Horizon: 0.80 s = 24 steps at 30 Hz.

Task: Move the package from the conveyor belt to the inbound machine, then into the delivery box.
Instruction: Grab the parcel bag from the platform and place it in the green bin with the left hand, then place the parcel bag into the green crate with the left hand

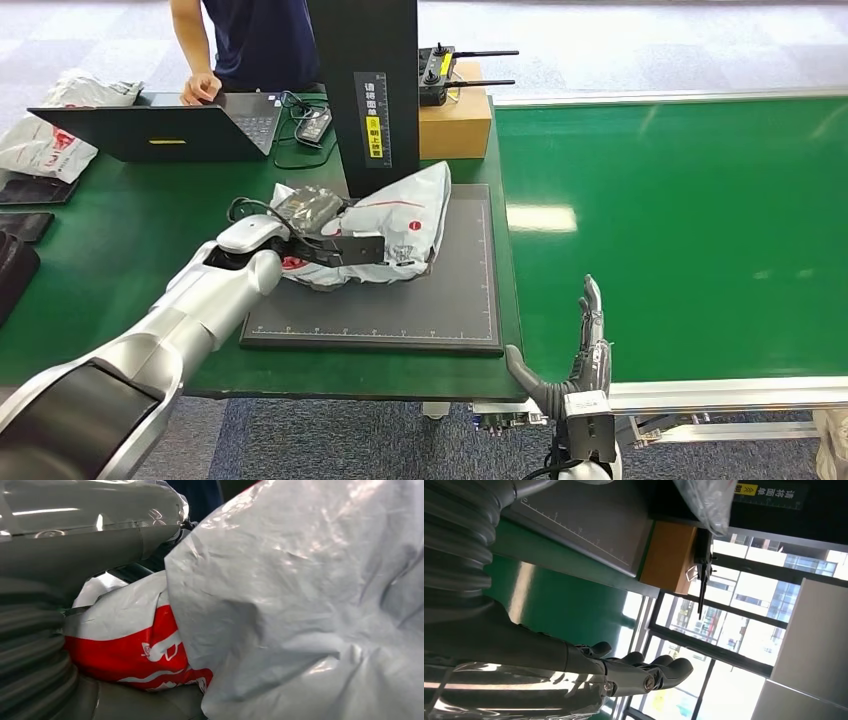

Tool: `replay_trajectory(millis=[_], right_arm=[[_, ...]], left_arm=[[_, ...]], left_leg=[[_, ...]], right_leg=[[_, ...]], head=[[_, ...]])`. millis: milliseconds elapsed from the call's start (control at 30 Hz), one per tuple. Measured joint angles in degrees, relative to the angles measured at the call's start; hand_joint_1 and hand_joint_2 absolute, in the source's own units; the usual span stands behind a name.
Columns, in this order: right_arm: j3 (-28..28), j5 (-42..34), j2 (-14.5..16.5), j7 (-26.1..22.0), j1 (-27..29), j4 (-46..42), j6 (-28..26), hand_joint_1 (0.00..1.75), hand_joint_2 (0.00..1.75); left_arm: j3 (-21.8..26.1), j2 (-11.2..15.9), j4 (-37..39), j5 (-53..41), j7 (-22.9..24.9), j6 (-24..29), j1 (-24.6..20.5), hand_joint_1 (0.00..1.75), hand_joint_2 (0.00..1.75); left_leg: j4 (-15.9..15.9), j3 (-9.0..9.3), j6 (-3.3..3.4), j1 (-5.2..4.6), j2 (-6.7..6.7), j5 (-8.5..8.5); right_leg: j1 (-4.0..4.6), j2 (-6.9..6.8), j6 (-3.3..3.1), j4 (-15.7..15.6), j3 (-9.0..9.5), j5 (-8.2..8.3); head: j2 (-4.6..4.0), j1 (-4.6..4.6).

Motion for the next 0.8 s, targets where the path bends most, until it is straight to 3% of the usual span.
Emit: replay_trajectory(millis=[233,467,633,800], right_arm=[[-0.4,0.6,0.8,0.0,-0.1,0.1,1.2,0.00,1.75],[-0.5,-0.1,1.1,0.0,-1.1,1.2,0.2,0.00,1.75],[-0.5,0.6,2.0,0.3,-1.8,1.3,0.5,0.00,1.75],[-0.5,1.3,3.1,1.2,-3.0,1.4,0.6,0.00,1.75]], left_arm=[[6.1,4.1,-5.1,2.5,0.0,6.6,0.0,1.75,1.75],[16.7,8.8,-10.0,7.4,-0.8,9.4,0.2,1.75,1.75],[25.1,12.2,-12.8,7.0,1.9,13.7,1.1,1.75,1.75],[33.0,15.1,-12.6,3.0,6.8,21.7,1.3,1.75,1.75]], left_leg=[[0.0,-0.03,0.00,0.00,0.01,0.00],[0.0,-0.06,-0.05,0.02,0.03,0.03],[0.0,-0.10,-0.05,0.04,0.04,0.03],[0.0,-0.12,-0.07,0.05,0.07,0.04]], right_leg=[[0.00,0.01,0.00,0.0,-0.03,0.00],[0.01,0.05,-0.01,0.0,-0.06,0.00],[0.04,0.07,-0.03,0.0,-0.11,-0.01],[0.06,0.09,-0.05,0.0,-0.16,-0.01]], head=[[0.00,0.00],[0.00,0.00],[0.00,0.00],[0.00,-0.01]])
